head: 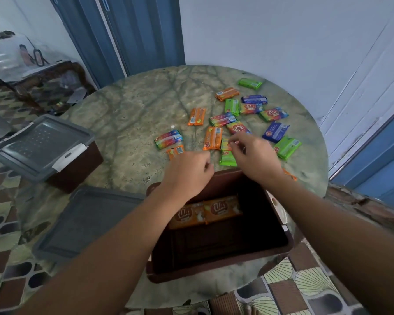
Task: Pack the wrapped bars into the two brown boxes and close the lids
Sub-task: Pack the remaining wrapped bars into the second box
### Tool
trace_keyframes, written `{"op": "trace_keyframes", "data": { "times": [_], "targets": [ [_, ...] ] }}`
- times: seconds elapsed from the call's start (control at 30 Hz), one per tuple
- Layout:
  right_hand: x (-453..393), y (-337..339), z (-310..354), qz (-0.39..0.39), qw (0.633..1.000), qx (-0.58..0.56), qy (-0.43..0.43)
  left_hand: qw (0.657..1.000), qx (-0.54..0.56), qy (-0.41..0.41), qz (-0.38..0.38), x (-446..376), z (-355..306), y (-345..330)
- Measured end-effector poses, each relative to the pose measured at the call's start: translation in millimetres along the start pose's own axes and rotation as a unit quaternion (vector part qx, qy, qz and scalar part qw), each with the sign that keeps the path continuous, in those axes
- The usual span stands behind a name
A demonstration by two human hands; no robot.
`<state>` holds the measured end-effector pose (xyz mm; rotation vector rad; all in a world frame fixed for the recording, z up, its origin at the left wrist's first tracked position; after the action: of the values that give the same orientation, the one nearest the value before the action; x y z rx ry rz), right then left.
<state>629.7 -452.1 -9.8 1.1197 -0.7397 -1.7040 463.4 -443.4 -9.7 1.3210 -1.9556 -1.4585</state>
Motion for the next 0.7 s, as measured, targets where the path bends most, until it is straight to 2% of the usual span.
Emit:
{"op": "trace_keyframes", "data": {
  "times": [0.17, 0.23, 0.3, 0.37, 0.47, 0.53, 0.7],
  "targets": [
    [-21.2, -5.2, -68.4, 0.109, 0.986, 0.067, -0.104, 0.998, -0.011, -0.023, 0.054, -50.2, -25.5, -19.0],
    [-21.5, -12.4, -86.8, 0.163, 0.977, 0.103, -0.095, 0.997, -0.009, -0.013, 0.078, -68.1, -27.9, -31.4],
    [-16.3, -28.5, -105.0, 0.249, 0.957, 0.132, -0.067, 0.994, -0.014, -0.004, 0.109, -87.0, -28.8, -50.1],
    [-3.6, -48.5, -117.2, 0.358, 0.921, 0.156, -0.012, 0.990, -0.026, 0.002, 0.142, -103.2, -29.8, -68.3],
    [25.9, -64.6, -140.6, 0.511, 0.832, 0.217, 0.023, 0.981, -0.050, 0.017, 0.188, -122.6, -30.9, -95.6],
    [35.3, -66.5, -154.8, 0.527, 0.801, 0.283, 0.035, 0.972, -0.063, 0.030, 0.226, -131.5, -29.6, -116.9],
    [21.3, -70.6, -158.9, 0.440, 0.846, 0.289, 0.082, 0.950, -0.106, 0.021, 0.292, -141.2, -22.7, -166.1]
  ]
}}
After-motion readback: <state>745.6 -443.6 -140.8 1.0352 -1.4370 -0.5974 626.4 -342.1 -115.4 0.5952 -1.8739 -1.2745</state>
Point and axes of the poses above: each hand's wrist, its own x-axis away from the middle knuckle, its own y-axis out of the back of the hand, z = x × y, the point moved 9 cm from there along -x, towards the middle knuckle, and after that the axes turned 10 degrees about x, right-handed, at the moved point
